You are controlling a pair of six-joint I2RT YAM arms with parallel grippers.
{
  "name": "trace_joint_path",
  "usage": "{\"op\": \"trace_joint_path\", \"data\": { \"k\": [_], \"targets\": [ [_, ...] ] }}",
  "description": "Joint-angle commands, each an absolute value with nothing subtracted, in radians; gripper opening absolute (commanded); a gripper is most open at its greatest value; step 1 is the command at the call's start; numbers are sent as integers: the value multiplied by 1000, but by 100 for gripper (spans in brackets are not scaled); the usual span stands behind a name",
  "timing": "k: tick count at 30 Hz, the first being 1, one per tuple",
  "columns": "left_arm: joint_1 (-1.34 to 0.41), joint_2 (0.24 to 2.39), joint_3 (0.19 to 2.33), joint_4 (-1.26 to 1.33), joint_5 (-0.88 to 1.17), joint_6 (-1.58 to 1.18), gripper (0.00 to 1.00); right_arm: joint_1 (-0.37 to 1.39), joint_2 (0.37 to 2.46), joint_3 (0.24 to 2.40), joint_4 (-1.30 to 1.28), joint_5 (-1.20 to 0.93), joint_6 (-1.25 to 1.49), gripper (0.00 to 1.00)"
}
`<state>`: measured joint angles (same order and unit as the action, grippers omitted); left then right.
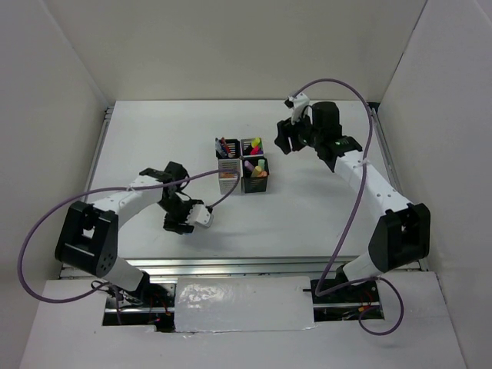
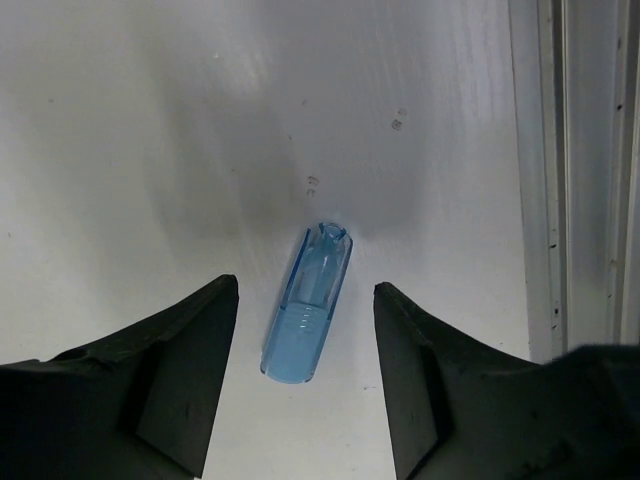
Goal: Sort the stationery into containers
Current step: Pick up the stationery from the center of the board.
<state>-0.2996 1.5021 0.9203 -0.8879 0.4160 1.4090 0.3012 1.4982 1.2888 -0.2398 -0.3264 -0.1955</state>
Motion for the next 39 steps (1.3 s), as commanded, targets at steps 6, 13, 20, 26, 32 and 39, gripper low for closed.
{"op": "trace_joint_path", "data": {
  "k": [6,13,20,26,32,39],
  "targets": [
    [-416,1537,917,-834,212,1448,66,262,1407,1239,-238,-324,-221,66],
    [-492,1554,881,-812,155,1419,63,238,1394,1216,-245,-325,-233,66],
    [-532,1552,816,-798,115,1401,61,218,1390,1201,-241,-333,-233,66],
    [-549,1569,799,-762,69,1371,48,213,1381,1187,-233,-337,-232,66],
    [-551,1563,882,-773,167,1330,27,212,1371,1175,-232,-331,-236,66],
    [-476,1561,1292,-907,708,1174,11,189,1376,1184,-225,-336,-175,66]
  ]
}}
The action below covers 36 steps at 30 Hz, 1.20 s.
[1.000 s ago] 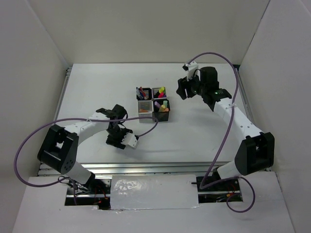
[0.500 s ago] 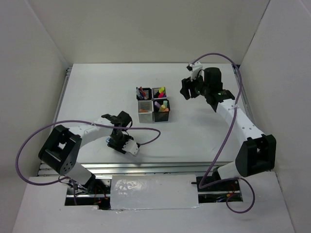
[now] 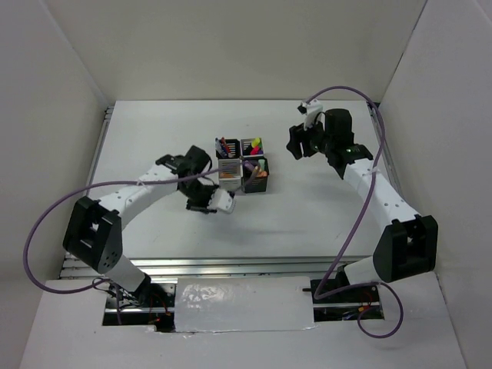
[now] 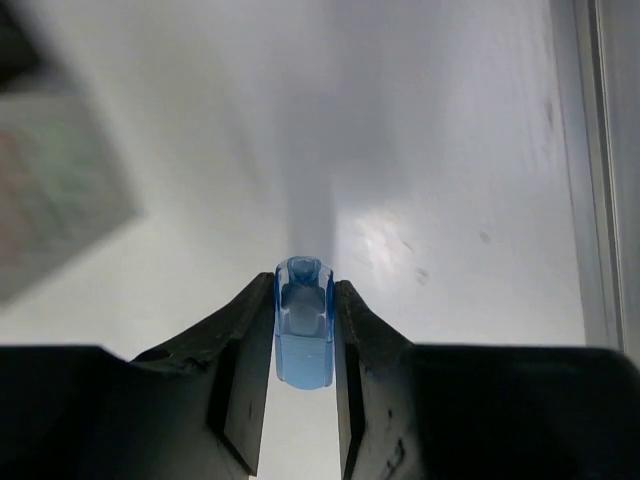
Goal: Sort the stationery into containers
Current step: Pick up the stationery from the center of the board, then place the stationery in the storage box.
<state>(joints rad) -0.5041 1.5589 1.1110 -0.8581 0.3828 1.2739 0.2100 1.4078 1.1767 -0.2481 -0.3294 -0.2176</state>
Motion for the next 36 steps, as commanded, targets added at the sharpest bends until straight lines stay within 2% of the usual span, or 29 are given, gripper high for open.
{"op": "trace_joint_path", "data": {
  "k": [1,5,10,12,17,22,25,30,34,36],
  "targets": [
    [-462,1569,1342,-891,768,1129,9,181,1379,1193,-225,-342,-163,66],
    [-427,1574,1477,-688,986,794,6,146,1394,1213,-233,-364,-115,66],
    [-371,1499,1329,-92,1028,299,3,94,1405,1230,-239,-380,-66,68],
    [-357,1500,1290,35,1028,223,3,72,1408,1233,-239,-396,-54,68],
    [-344,1583,1295,110,1055,155,3,48,1417,1241,-250,-416,-41,69],
    [-318,1600,1190,345,963,57,6,38,1420,1236,-258,-422,-46,69],
    [-311,1634,1219,316,940,116,7,37,1417,1233,-262,-420,-52,69],
    [-301,1667,1227,242,908,233,17,34,1417,1227,-262,-414,-64,70],
    [-288,1718,1256,183,904,281,21,29,1419,1229,-265,-411,-66,70],
    [-282,1729,1256,173,902,297,28,29,1422,1229,-265,-408,-69,70]
  ]
}}
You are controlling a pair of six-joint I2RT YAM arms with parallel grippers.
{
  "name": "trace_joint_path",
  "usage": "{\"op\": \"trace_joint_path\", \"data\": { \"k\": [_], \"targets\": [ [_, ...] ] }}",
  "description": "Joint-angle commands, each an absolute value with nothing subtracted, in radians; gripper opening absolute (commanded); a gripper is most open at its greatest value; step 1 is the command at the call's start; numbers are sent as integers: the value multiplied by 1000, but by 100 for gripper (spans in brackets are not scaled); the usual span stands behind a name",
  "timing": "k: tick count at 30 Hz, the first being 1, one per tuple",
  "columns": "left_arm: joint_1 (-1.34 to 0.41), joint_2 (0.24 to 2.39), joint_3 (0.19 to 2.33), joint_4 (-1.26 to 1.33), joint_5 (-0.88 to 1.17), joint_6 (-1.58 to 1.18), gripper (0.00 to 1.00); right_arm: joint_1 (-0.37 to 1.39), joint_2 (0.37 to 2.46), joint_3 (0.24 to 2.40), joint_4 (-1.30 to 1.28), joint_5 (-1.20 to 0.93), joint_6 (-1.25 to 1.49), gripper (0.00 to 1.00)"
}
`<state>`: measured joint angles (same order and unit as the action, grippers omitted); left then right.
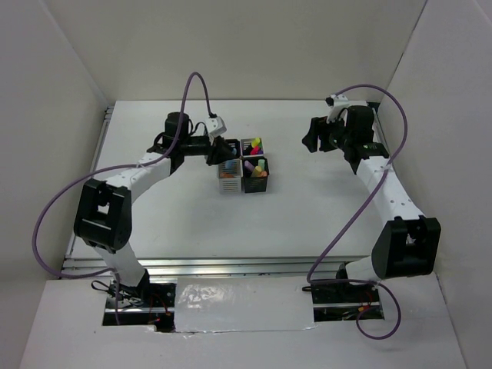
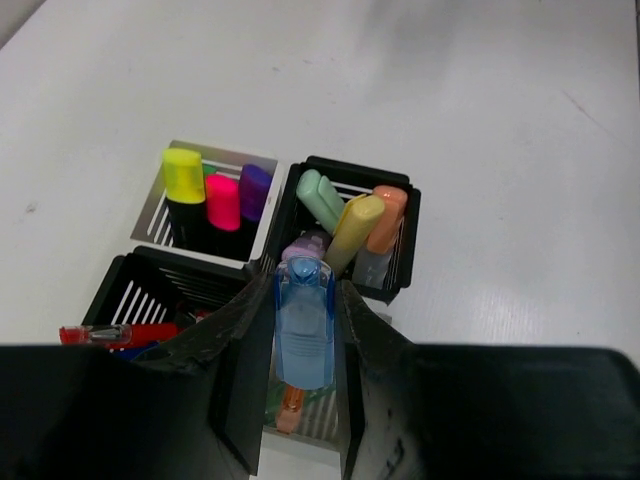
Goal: Sort the stationery into containers
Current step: Place the stationery in the storage box, then reset both arms
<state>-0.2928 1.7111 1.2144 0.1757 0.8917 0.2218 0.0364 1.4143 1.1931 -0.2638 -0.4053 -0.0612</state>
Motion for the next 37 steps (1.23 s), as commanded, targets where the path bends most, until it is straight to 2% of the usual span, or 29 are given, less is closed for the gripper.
{"op": "trace_joint_path", "data": {
  "k": [1,6,9,10,12,13,16,19,20,21,23,27,31,37],
  "targets": [
    [-281,1729,1258,173,900,302,31,28,1422,1229,-265,-408,-69,70],
    [-273,1729,1273,140,940,304,54,26,1428,1232,-262,-403,-69,71],
    [-273,1694,1267,161,943,269,62,21,1433,1239,-259,-402,-52,72],
    [-272,1683,1266,188,943,250,71,20,1433,1247,-258,-399,-45,73],
    [-268,1645,1267,213,950,200,82,14,1437,1253,-256,-399,-38,74],
    [-265,1632,1273,213,942,177,99,12,1439,1261,-258,-397,-38,75],
    [-249,1598,1356,126,872,85,99,8,1437,1278,-268,-385,-35,79],
    [-194,1594,1498,-108,692,-49,99,-52,1430,1298,-287,-370,-34,87],
    [-177,1618,1603,-282,661,-34,99,-66,1430,1302,-291,-368,-37,89],
    [-145,1634,1656,-370,590,-11,99,-93,1427,1307,-302,-354,-46,94],
    [-118,1661,1746,-530,475,35,99,-126,1417,1305,-308,-341,-57,97],
    [-29,1625,1665,-549,260,40,99,-208,1404,1284,-325,-321,-81,100],
    [-3,1557,1482,-502,131,40,99,-265,1378,1240,-328,-318,-104,100],
    [-5,1566,1474,-572,103,-31,99,-273,1342,1147,-328,-305,-141,100]
  ]
}}
